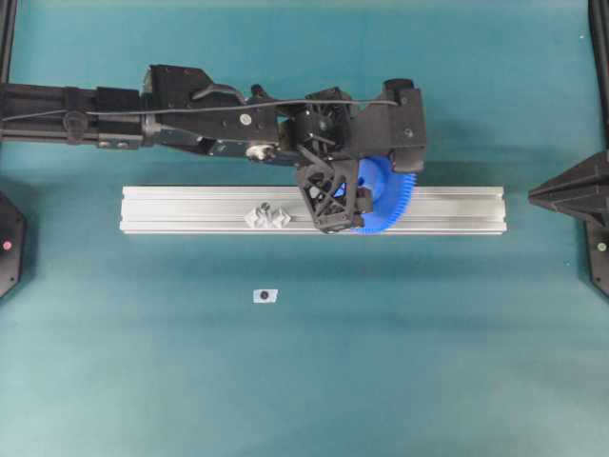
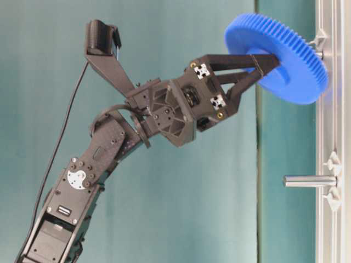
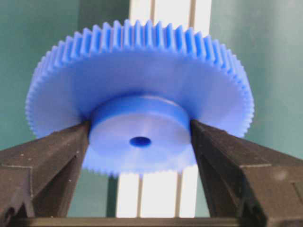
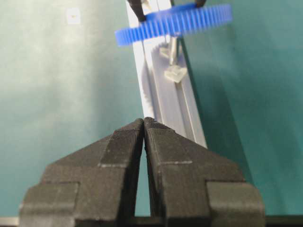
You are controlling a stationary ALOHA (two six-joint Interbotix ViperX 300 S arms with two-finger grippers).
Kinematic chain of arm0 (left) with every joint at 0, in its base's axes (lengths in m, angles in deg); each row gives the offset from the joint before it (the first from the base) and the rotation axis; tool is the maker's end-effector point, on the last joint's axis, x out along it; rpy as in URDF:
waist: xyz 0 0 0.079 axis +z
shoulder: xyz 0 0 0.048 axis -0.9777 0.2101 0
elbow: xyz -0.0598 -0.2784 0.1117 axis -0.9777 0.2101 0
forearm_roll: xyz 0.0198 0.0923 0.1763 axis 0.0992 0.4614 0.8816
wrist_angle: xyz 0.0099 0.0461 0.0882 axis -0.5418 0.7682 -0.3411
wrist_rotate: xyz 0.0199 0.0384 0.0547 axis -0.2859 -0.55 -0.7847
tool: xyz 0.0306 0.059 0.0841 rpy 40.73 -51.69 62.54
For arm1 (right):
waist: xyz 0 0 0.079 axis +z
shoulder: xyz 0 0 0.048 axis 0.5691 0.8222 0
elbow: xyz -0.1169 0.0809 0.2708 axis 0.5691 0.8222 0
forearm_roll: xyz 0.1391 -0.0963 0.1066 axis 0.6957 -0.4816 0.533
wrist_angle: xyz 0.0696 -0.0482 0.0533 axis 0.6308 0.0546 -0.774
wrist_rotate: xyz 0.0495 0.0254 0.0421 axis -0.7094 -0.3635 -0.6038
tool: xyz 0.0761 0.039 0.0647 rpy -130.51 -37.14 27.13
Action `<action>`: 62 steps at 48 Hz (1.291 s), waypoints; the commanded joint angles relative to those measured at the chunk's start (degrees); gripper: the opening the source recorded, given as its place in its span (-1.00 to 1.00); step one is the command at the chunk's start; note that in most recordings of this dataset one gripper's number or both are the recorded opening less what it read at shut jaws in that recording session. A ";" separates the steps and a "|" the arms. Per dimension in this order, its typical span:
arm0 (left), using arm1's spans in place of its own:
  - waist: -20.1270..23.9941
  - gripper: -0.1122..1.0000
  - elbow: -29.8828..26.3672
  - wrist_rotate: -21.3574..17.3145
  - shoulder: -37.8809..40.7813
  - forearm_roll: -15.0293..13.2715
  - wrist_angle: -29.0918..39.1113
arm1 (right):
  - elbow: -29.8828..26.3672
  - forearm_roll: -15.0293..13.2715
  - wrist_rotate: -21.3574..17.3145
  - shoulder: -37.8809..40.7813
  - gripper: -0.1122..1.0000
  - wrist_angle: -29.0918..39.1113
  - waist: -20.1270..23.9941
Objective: Find the location of the shaft and insert the large gear.
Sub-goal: 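Align the gear's center hole with the right shaft tip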
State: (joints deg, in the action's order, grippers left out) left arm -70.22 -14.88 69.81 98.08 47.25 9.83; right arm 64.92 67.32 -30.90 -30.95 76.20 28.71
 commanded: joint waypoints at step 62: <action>-0.53 0.68 -3.16 2.20 -0.97 0.18 -0.88 | 0.00 0.00 -0.70 0.09 -0.55 -0.70 -0.09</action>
State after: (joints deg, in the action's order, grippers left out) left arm -70.40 -16.55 71.56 99.66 47.25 9.57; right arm 65.44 67.32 -30.99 -31.30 76.02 28.71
